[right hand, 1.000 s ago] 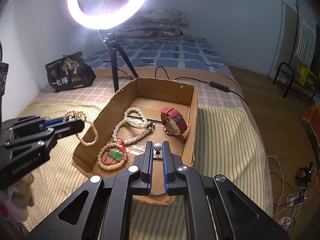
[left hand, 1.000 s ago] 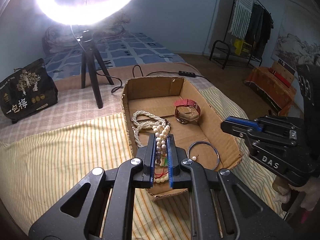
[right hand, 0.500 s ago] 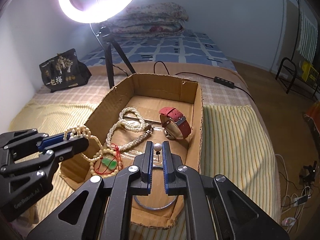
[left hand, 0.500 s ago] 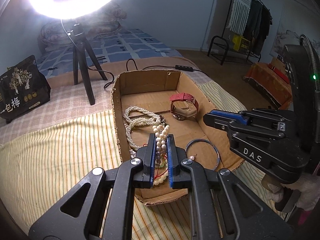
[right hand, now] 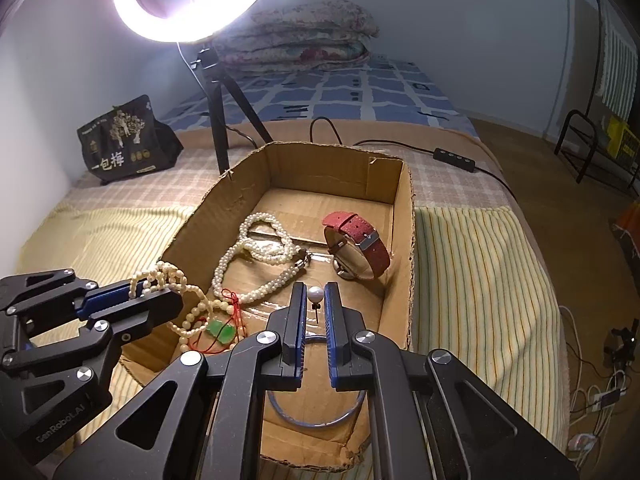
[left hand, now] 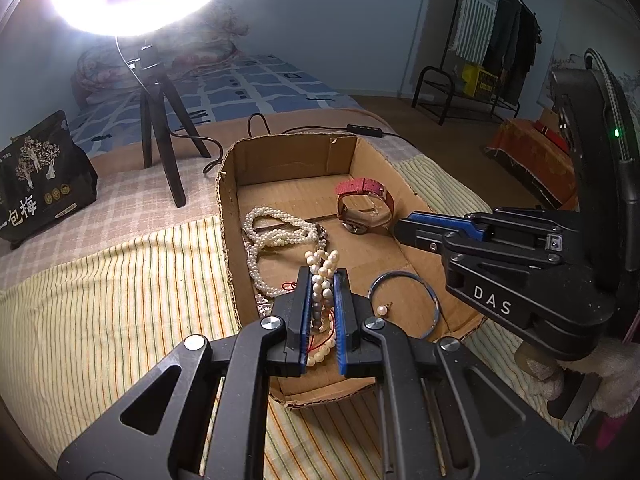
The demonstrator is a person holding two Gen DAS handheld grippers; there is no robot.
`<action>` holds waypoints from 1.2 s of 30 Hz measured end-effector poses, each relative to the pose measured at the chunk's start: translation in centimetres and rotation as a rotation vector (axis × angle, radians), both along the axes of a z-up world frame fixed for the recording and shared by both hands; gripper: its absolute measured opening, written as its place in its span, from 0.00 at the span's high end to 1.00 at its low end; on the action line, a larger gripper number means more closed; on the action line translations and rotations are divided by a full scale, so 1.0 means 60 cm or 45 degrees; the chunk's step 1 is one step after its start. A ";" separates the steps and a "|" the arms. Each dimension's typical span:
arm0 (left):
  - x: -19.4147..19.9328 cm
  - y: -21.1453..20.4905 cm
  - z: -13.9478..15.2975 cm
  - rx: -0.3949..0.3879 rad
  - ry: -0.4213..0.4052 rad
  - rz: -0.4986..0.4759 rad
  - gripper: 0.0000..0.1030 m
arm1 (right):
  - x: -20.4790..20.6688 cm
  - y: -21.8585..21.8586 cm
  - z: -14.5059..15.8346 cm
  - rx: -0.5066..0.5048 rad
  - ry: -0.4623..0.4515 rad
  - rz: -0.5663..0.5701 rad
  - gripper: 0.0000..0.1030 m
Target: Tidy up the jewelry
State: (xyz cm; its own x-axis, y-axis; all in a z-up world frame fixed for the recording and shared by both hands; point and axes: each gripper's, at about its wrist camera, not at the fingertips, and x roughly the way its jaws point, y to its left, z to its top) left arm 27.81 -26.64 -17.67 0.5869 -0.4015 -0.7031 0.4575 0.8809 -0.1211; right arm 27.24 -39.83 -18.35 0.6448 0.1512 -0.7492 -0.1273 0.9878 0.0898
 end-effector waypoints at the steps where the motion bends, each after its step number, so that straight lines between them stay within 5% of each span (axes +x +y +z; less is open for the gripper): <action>1: -0.001 0.000 0.000 0.002 0.000 -0.003 0.92 | 0.001 0.000 -0.001 0.003 0.002 -0.002 0.93; 7: -0.002 0.001 -0.001 0.015 -0.011 -0.013 0.92 | 0.003 -0.002 -0.004 -0.008 0.004 -0.012 0.92; 10: -0.002 0.003 -0.003 0.012 -0.005 -0.014 0.92 | 0.003 -0.004 -0.004 -0.008 0.002 -0.016 0.71; 14: -0.002 0.004 -0.004 0.020 -0.004 -0.017 0.92 | 0.000 -0.004 0.001 -0.013 -0.013 -0.023 0.65; 16: -0.002 0.005 -0.003 0.023 -0.008 -0.019 0.90 | -0.001 -0.005 0.003 -0.018 -0.019 -0.028 0.53; 18: -0.004 0.006 -0.002 0.022 -0.021 -0.023 0.71 | -0.003 -0.004 0.007 -0.023 -0.033 -0.032 0.45; 23: -0.011 0.007 0.004 0.031 -0.059 -0.028 0.63 | -0.004 -0.005 0.014 -0.039 -0.046 -0.053 0.43; 27: -0.014 0.011 0.007 0.024 -0.071 -0.024 0.39 | -0.009 -0.005 0.022 -0.060 -0.068 -0.074 0.31; 36: -0.020 0.014 0.012 0.041 -0.090 -0.017 0.31 | -0.013 0.002 0.030 -0.110 -0.080 -0.090 0.23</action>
State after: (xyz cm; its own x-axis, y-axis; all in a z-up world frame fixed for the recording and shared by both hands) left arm 26.64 -25.80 -16.95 0.6304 -0.3879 -0.6724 0.4759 0.8775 -0.0600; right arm 26.48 -39.69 -16.57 0.6974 0.0404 -0.7155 -0.0598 0.9982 -0.0020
